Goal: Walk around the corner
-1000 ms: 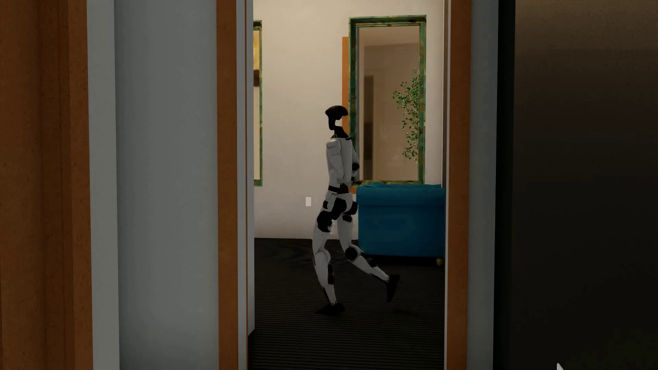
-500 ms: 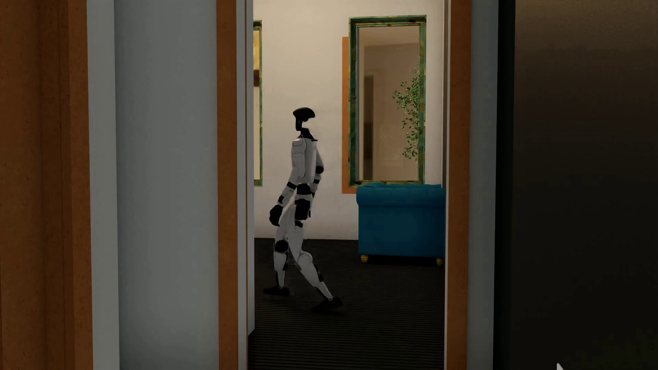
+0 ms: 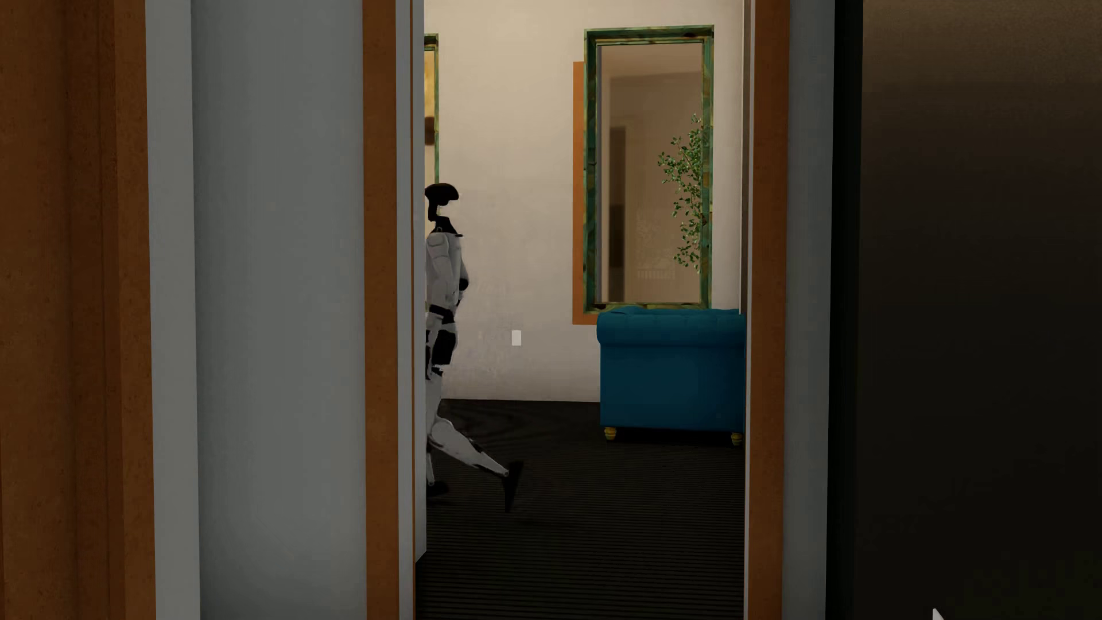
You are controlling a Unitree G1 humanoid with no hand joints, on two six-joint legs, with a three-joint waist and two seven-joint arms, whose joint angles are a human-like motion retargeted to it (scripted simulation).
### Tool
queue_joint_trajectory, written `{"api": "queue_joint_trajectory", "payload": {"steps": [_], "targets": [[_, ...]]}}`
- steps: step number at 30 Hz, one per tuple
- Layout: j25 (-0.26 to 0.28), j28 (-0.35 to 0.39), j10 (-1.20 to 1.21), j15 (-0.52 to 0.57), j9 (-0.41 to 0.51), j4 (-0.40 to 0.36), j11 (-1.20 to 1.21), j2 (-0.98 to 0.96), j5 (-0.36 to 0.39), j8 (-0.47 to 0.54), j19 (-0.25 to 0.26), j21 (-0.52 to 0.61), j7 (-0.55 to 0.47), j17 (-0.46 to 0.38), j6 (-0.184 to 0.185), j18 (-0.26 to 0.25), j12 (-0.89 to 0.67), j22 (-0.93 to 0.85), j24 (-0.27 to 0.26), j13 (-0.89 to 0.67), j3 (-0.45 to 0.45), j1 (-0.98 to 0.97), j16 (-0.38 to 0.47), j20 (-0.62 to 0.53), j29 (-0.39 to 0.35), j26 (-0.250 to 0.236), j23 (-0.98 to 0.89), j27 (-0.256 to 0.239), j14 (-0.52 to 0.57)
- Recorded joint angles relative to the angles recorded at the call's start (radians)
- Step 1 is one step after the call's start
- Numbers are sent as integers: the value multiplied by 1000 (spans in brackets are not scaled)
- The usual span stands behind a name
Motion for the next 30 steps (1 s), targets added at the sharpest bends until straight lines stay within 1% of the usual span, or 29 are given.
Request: {"api": "queue_joint_trajectory", "payload": {"steps": [1, 2, 3, 4, 5, 8, 10, 11, 12, 13, 15, 16, 17, 19, 21, 23, 26, 30], "targets": [[0, 0, 94, -17, 19, -12, -18, 34, 6, 0, 0, -10, 0, -23, -9, 0, -31, -40, 0, -34, 24, -58, 9, 37, 0, 0, -9, 0, -133], [0, 0, 157, -31, 41, -25, -32, 63, 10, 0, 0, -23, 0, -46, -20, 0, -65, -79, 0, -71, 57, -107, 20, 67, 0, 0, -11, 0, -293], [0, 0, 176, -44, 61, -38, -42, 88, 10, 0, 0, -39, 0, -66, -35, 0, -97, -114, 0, -107, 93, -147, 32, 89, 0, 0, -7, 0, -418], [0, 0, 152, -57, 77, -48, -53, 109, 6, 0, 0, -57, 0, -83, -50, 0, -125, -145, 0, -141, 124, -184, 43, 103, 0, 0, 0, 0, -489], [0, 0, 94, -70, 87, -59, -66, 127, -1, 0, 0, -77, 0, -96, -63, 0, -147, -173, 0, -172, 145, -219, 54, 112, 0, 0, 6, 0, -514], [0, 0, -185, -107, 97, -103, -107, 178, -16, 0, 0, -118, 0, -118, -86, 0, -171, -217, 0, -230, 167, -267, 73, 106, 0, 0, -14, 0, -466], [0, 0, -351, -130, 87, -126, -124, 204, -15, 0, 0, -117, 0, -121, -85, 0, -164, -202, 0, -238, 184, -247, 71, 83, 0, 0, -54, 0, -433], [0, 0, -396, -143, 75, -127, -126, 208, -14, 0, 0, -109, 0, -119, -81, 0, -151, -184, 0, -236, 195, -232, 65, 76, 0, 0, -72, 0, -397], [0, 0, -424, -155, 58, -121, -123, 207, -11, 0, 0, -98, 0, -115, -73, 0, -133, -159, 0, -232, 200, -215, 54, 76, 0, 0, -85, 0, -371], [0, 0, -446, -167, 40, -111, -119, 204, -4, 0, 0, -86, 0, -109, -59, 0, -112, -125, 0, -226, 198, -191, 40, 81, 0, 0, -91, 0, -381], [0, 0, -506, -191, 13, -90, -117, 209, 16, 0, 0, -67, 0, -99, -18, 0, -75, -40, 0, -207, 161, -129, 13, 70, 0, 0, -86, 0, -446], [0, 0, -533, -203, 3, -85, -123, 219, 20, 0, 0, -62, 0, -92, 1, 0, -64, 9, 0, -191, 127, -107, 2, 43, 0, 0, -70, 0, -457], [0, 0, -550, -216, -7, -82, -133, 234, 18, 0, 0, -59, 0, -79, 12, 0, -56, 57, 0, -171, 91, -92, -5, 8, 0, 0, -39, 0, -449], [0, 0, -559, -248, -24, -81, -154, 269, 13, 0, 0, -43, 0, -45, 22, 0, -46, 127, 0, -123, 38, -83, -13, -42, 0, 0, 60, 0, -431], [0, 0, -552, -279, -29, -84, -167, 297, 14, 0, 0, 7, 0, -3, 25, 0, -43, 128, 0, -76, 23, -86, -13, -36, 0, 0, 174, 0, -437], [0, 0, -546, -306, -33, -83, -172, 315, 11, 0, 0, 65, 0, 40, 26, 0, -51, 79, 0, -37, 40, -87, -14, -18, 0, 0, 259, 0, -442], [0, 0, -545, -336, -44, -82, -175, 329, 7, 0, 0, 106, 0, 84, 31, 0, -60, 14, 0, 1, 64, -84, -23, -10, 0, 0, 275, 0, -450], [0, 0, -550, -349, -47, -79, -178, 333, 14, 0, 0, 124, 0, 96, 37, 0, -68, -9, 0, 1, 47, -87, -21, -60, 0, 0, 217, 0, -456]]}}
